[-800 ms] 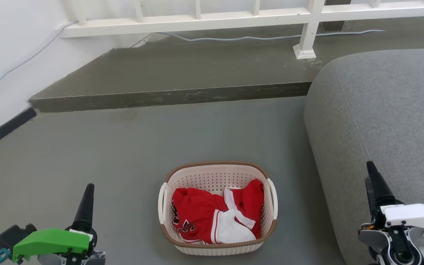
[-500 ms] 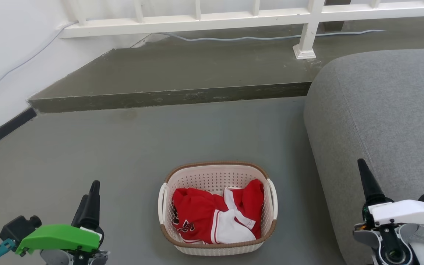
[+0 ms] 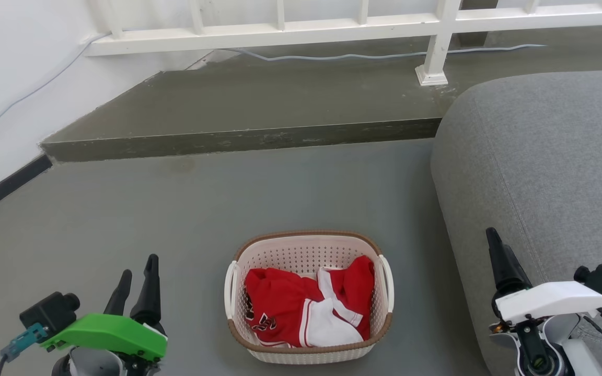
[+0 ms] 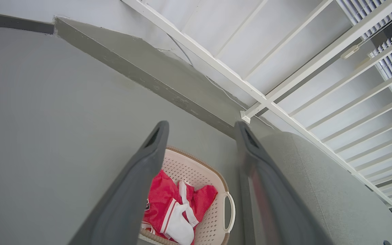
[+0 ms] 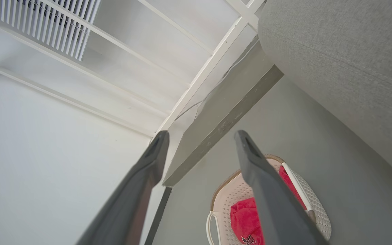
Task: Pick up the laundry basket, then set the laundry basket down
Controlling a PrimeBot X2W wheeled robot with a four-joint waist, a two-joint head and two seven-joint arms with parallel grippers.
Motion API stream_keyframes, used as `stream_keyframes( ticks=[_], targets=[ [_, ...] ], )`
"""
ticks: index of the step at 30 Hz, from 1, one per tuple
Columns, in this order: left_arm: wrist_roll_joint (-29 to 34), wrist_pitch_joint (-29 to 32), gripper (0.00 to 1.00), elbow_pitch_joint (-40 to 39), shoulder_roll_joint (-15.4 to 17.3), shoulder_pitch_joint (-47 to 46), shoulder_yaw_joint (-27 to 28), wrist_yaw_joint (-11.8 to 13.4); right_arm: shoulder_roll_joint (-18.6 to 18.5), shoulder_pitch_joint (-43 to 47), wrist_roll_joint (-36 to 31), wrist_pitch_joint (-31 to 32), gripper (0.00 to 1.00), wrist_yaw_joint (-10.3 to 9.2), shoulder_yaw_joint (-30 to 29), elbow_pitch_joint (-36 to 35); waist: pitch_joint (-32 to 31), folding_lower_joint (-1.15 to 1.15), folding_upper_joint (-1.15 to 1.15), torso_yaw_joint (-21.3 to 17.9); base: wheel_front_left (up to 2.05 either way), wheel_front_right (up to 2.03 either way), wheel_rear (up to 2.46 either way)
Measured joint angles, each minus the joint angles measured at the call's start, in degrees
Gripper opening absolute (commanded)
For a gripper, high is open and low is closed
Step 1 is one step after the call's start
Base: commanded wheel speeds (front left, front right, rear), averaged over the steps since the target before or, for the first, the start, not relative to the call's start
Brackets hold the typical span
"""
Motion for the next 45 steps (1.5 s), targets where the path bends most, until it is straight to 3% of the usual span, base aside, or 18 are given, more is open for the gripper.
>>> stream_keyframes(
  ticks=[45],
  targets=[
    [35.53, -8.1, 1.0, -4.35, 0.6, 1.17, -9.28, 6.25, -0.04, 1.08, -31.47, -7.47, 1.0, -4.94, 8.48, -3.91, 0.07, 0.0, 0.0, -0.16, 0.0, 0.0, 0.0]
  ],
)
